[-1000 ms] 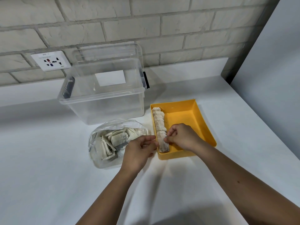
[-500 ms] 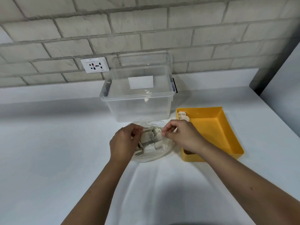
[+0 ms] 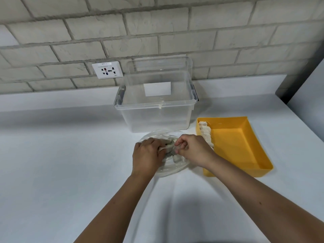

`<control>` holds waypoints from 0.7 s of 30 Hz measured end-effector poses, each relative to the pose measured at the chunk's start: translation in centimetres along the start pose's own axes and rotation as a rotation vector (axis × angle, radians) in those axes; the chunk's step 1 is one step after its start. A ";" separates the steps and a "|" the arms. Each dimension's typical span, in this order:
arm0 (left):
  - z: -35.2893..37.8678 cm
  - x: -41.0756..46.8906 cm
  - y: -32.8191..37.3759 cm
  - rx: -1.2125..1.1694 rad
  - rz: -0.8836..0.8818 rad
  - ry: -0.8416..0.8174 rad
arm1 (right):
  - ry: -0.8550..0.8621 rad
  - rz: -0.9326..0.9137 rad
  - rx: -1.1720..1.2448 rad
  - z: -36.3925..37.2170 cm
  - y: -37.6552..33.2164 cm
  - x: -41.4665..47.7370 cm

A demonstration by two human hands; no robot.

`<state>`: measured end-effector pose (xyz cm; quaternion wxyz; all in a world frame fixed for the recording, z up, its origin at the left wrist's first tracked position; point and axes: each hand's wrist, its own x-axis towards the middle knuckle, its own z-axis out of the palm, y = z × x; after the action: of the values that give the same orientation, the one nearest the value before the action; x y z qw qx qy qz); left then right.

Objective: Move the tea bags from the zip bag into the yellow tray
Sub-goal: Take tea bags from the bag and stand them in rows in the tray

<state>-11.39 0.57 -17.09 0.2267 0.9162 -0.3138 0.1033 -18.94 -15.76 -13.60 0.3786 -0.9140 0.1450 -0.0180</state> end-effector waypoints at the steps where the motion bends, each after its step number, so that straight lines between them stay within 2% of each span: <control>1: -0.6 -0.1 0.2 -0.102 -0.066 -0.019 | -0.006 -0.001 0.010 0.0 0.0 0.0; 5: -2.4 -0.5 0.7 -0.502 -0.268 -0.131 | 0.023 -0.021 0.081 0.1 -0.1 0.2; 8: -3.0 -0.9 0.9 -0.646 -0.324 -0.123 | 0.080 -0.014 0.136 0.2 -0.3 0.2; 11: -3.0 -1.2 0.7 -0.676 -0.348 -0.146 | 0.102 -0.035 0.143 -0.1 -0.4 0.3; 14: -3.4 -1.4 0.4 -0.638 -0.294 -0.117 | 0.141 -0.130 0.131 -1.2 -1.1 0.3; 17: -4.1 -0.8 -0.2 -0.634 -0.269 -0.049 | 0.066 -0.313 -0.105 -2.6 -2.7 0.6; 19: -4.6 -0.3 -0.3 -0.617 -0.227 -0.078 | 0.003 -0.414 -0.233 -3.2 -3.8 1.1; 21: -5.0 -0.2 -0.1 -0.585 -0.169 -0.138 | 0.003 -0.461 -0.262 -3.4 -4.6 1.5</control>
<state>-11.72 3.15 -12.84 0.4664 0.8399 -0.2676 -0.0730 -16.81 -15.48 -8.07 0.2427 -0.9640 -0.0655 -0.0863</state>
